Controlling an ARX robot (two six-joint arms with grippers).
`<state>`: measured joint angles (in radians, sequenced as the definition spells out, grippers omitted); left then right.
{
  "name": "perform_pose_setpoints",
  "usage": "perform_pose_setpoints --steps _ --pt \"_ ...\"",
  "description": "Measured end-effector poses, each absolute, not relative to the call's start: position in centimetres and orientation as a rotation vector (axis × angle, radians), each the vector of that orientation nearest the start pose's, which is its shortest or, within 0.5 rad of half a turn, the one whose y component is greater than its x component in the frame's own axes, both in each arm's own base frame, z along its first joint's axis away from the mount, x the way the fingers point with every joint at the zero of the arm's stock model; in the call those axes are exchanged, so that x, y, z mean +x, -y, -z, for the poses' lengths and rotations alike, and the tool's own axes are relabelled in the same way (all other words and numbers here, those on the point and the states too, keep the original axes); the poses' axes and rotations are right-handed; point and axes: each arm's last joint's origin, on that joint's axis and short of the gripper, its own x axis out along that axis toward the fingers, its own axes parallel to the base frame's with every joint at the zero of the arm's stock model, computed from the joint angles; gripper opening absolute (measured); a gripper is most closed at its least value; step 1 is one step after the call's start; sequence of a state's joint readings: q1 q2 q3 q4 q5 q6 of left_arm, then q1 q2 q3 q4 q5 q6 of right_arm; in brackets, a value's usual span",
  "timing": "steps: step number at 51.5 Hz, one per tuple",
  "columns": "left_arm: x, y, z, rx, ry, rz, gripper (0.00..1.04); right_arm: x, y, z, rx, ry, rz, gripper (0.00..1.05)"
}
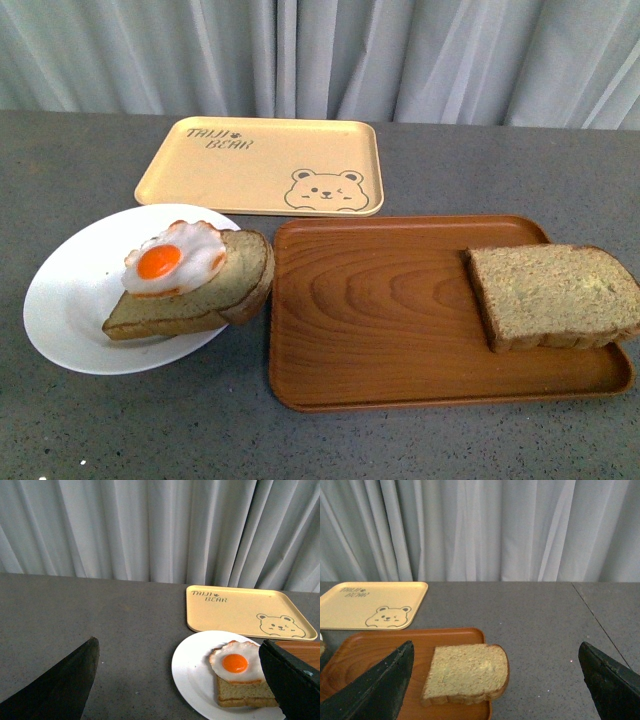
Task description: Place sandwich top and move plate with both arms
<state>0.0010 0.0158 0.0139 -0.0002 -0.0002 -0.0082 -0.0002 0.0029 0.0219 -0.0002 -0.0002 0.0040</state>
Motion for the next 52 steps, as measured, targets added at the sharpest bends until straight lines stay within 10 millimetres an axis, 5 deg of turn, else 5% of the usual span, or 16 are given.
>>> perform_pose_setpoints --steps 37,40,44,52 --pt "9.8 0.0 -16.7 -0.008 -0.002 -0.001 0.96 9.7 0.0 -17.1 0.005 0.016 0.005 0.96" --pt "9.8 0.0 -16.7 -0.008 -0.002 -0.002 0.96 9.9 0.2 -16.9 0.028 -0.154 0.120 0.96" --pt "9.8 0.0 -16.7 -0.008 -0.002 -0.001 0.96 12.4 1.3 -17.0 0.060 -0.319 0.269 0.96" --pt "9.8 0.0 -16.7 -0.008 -0.002 -0.001 0.96 19.4 4.5 -16.1 0.170 -0.397 0.257 0.96"
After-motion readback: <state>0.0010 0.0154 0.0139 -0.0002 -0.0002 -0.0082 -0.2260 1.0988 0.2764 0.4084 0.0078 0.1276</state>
